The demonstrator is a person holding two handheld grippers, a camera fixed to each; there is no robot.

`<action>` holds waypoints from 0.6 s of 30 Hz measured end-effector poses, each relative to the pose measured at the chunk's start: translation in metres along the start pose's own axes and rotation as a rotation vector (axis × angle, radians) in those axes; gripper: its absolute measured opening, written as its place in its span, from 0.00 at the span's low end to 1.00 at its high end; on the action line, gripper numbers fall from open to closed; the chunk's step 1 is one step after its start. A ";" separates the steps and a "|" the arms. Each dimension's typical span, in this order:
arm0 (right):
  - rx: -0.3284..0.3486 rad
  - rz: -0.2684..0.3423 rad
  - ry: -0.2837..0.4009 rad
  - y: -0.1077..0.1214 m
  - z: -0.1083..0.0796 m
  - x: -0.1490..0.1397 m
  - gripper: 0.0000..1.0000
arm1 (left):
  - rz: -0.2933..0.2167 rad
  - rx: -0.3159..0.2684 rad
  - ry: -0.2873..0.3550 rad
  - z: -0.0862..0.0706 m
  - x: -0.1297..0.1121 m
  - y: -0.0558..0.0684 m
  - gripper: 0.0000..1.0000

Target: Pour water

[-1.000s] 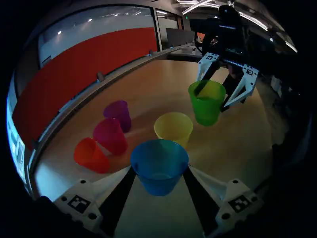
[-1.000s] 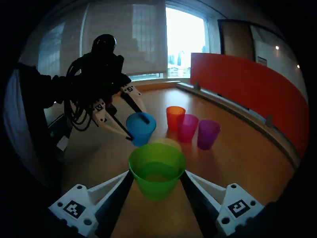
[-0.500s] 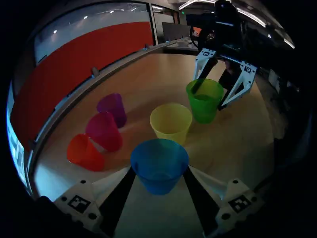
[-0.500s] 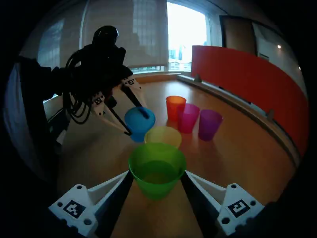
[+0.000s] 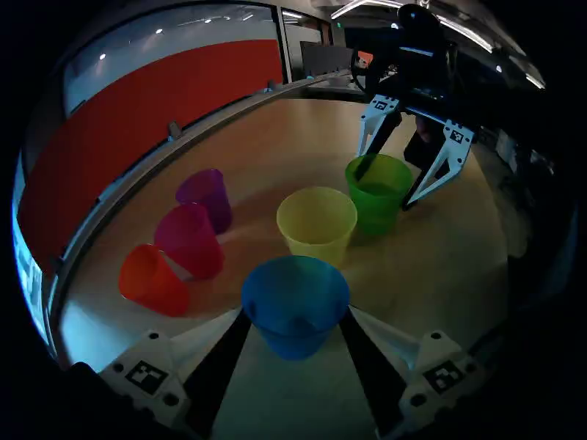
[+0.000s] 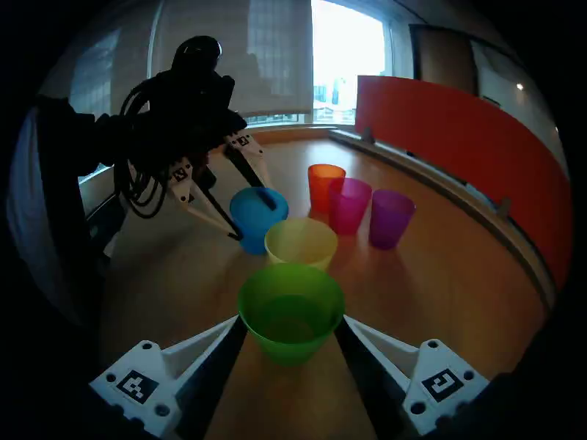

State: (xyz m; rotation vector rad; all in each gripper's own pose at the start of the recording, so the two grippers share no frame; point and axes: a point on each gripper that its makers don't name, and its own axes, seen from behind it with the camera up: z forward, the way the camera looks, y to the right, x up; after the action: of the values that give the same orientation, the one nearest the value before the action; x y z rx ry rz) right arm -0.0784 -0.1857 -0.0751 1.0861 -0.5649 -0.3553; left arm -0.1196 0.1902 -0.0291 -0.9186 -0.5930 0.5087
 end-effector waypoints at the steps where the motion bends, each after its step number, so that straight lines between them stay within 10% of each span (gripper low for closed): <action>1: -0.001 -0.001 -0.002 0.000 0.000 -0.001 0.88 | -0.002 0.000 0.001 0.000 0.000 0.000 0.84; 18: -0.013 -0.007 -0.021 0.001 0.004 -0.012 0.89 | -0.027 -0.007 0.014 -0.008 -0.011 0.003 0.84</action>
State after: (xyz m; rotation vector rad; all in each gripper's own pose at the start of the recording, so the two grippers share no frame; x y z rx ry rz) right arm -0.0899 -0.1818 -0.0763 1.0727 -0.5772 -0.3765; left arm -0.1228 0.1807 -0.0379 -0.9187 -0.5943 0.4762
